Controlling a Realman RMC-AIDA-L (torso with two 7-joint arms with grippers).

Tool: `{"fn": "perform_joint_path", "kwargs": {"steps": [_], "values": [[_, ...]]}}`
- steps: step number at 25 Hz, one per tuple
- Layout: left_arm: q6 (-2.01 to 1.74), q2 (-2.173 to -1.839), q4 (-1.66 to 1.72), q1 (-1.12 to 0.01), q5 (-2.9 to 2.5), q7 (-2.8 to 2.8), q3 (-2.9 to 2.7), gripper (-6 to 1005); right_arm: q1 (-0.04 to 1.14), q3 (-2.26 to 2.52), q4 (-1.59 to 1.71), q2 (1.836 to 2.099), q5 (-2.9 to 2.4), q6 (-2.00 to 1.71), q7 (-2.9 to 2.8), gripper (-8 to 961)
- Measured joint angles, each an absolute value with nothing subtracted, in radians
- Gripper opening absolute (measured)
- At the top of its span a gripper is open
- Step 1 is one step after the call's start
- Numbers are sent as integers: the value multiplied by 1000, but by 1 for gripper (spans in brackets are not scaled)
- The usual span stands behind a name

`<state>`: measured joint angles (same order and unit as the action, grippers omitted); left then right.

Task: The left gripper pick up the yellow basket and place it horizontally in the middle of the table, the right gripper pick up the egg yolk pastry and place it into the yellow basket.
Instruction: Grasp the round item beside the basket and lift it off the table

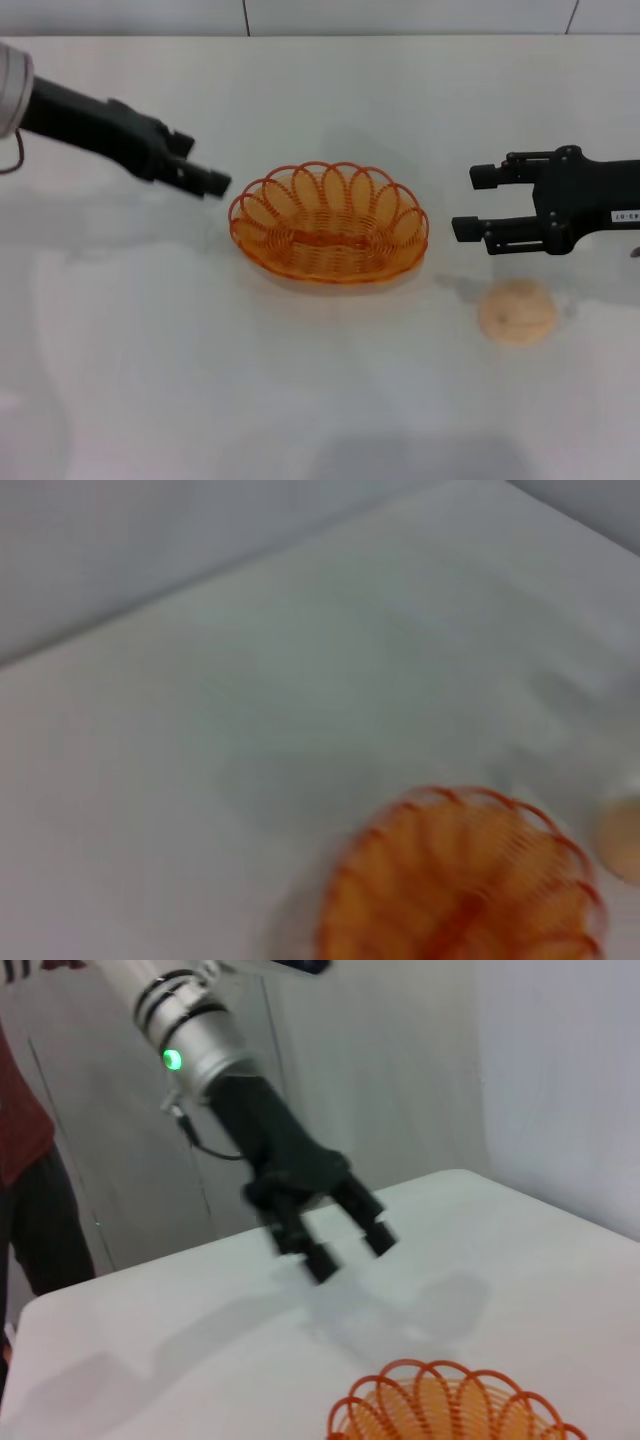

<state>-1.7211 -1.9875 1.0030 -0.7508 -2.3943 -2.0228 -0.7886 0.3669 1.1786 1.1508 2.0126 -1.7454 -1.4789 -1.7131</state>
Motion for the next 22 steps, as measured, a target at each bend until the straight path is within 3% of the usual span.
{"fn": "perform_joint_path", "kwargs": {"steps": [22], "values": [[-1829,-2037,1076,-706,-2387,-1958,-855,883,360,1188,1283,2011,-2096,-1544,-1924,724]]}}
